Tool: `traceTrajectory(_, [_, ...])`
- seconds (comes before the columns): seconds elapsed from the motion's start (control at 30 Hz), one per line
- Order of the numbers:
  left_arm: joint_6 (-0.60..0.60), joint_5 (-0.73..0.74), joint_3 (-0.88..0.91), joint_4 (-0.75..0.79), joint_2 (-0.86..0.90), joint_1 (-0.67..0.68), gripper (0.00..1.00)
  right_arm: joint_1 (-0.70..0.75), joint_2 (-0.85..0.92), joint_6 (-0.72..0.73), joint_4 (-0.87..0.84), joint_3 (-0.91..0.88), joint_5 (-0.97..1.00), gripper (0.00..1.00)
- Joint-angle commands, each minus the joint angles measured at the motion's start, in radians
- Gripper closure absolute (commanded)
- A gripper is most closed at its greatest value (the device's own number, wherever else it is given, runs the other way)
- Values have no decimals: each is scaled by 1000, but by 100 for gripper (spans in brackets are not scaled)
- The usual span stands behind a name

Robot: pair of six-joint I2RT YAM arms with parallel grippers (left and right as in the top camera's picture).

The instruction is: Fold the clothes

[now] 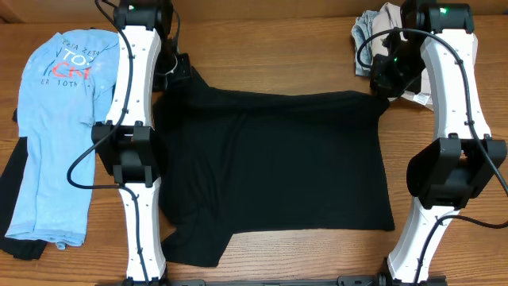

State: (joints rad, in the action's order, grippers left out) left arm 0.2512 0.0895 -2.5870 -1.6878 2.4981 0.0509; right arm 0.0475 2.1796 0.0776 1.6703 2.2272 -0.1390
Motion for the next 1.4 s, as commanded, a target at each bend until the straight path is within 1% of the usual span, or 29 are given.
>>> traceTrajectory(0.0, [-20,-56,32,-2,-140,-4,96,-1,-47,3,23,10,31,96])
traceTrajectory(0.17, [-35,-56,76,-2,-236,-4,96,-2,-108,1,24,-18,45,96])
traceTrajectory(0.3, [-53,-47,141,-2,-282,-3,96,-1,-186,4,6,-105,71,96])
traceTrajectory(0.37, [-53,-47,180,-2,-307,-3,96,-2,-244,4,-38,-182,72,96])
traceTrajectory(0.47, [-53,-48,240,-2,-341,-3,96,-1,-350,22,-150,-367,71,96])
traceTrajectory(0.57, [-54,-49,304,-2,-358,-3,96,-1,-409,23,-251,-544,71,96])
traceTrajectory(0.63, [-53,-63,354,3,-359,-3,96,-1,-416,23,-322,-637,71,96])
traceTrajectory(0.73, [-54,-74,447,62,-359,2,96,-1,-416,24,-430,-739,69,96])
traceTrajectory(0.87, [-65,-74,576,183,-359,18,96,2,-416,28,-512,-840,67,96])
traceTrajectory(1.07, [-72,-74,747,299,-359,40,96,26,-416,31,-563,-921,66,96])
traceTrajectory(1.27, [-72,-71,819,299,-359,44,96,26,-416,92,-558,-948,57,96])
traceTrajectory(1.3, [-73,-71,819,291,-359,44,95,26,-416,101,-557,-952,56,95])
traceTrajectory(1.37, [-79,-71,819,281,-359,44,87,26,-416,110,-556,-956,55,90])
